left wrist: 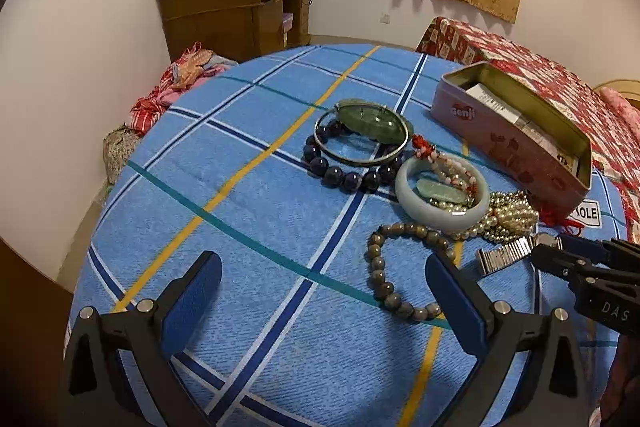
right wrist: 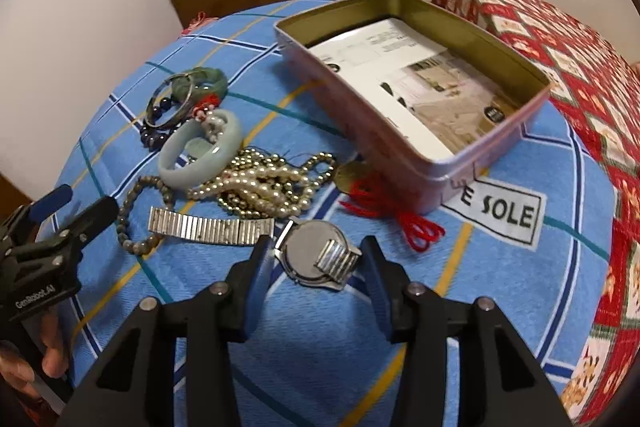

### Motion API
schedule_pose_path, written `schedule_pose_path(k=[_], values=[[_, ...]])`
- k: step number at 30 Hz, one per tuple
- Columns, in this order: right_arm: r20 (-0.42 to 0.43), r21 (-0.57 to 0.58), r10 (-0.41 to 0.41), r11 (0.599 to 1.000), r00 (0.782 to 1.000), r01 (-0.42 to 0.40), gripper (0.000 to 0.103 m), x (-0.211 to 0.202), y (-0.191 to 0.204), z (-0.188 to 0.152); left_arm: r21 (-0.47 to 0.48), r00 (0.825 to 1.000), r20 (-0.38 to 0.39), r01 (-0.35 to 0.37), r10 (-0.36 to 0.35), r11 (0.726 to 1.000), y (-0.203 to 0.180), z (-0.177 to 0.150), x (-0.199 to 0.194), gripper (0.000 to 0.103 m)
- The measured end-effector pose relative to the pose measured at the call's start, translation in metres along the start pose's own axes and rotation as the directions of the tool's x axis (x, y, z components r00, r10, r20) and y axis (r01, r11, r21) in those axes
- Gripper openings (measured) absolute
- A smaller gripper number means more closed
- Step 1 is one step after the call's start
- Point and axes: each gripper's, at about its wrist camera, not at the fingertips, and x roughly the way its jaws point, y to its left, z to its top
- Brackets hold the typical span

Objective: Organize jewelry
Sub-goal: 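Close the right gripper on the silver wristwatch, then lift the silver wristwatch with the right gripper toward the pink tin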

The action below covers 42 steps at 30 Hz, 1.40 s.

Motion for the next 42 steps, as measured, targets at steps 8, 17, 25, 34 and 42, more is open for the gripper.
schedule_pose_path(k=[8, 17, 25, 34, 42], values=[[-0.037, -0.166, 0.065, 0.984, 0.997, -0.071, 0.080, 0.012, 0.012, 0.012, -0.011, 1.000, -0.007, -0.003, 0.003, 1.000, 0.003, -0.001, 0.004, 0.102], [-0.072, -0.182, 0.060, 0.981, 0.996, -0.073, 0.042, 0.008, 0.008, 0.016, -0.040, 1.000, -0.024, 0.003, -0.004, 0.999, 0.008, -0.002, 0.005, 0.102], [-0.093, 0.108, 0.293, 0.953, 0.952, -0.283, 0.040, -0.009, -0.024, 0.000, -0.035, 1.000, -0.021, 0.008, -0.009, 0.999, 0.008, -0.004, 0.004, 0.102], [-0.036, 0.273, 0.387, 0.891, 0.921, -0.363, 0.035, -0.028, -0.051, -0.017, -0.030, 1.000, -0.019, 0.001, -0.002, 1.000, 0.007, -0.005, 0.003, 0.102], [0.043, 0.294, 0.406, 0.868, 0.913, -0.400, 0.035, -0.065, -0.063, -0.002, -0.020, 1.000, -0.015, -0.002, 0.002, 1.000, 0.005, -0.006, 0.000, 0.102]])
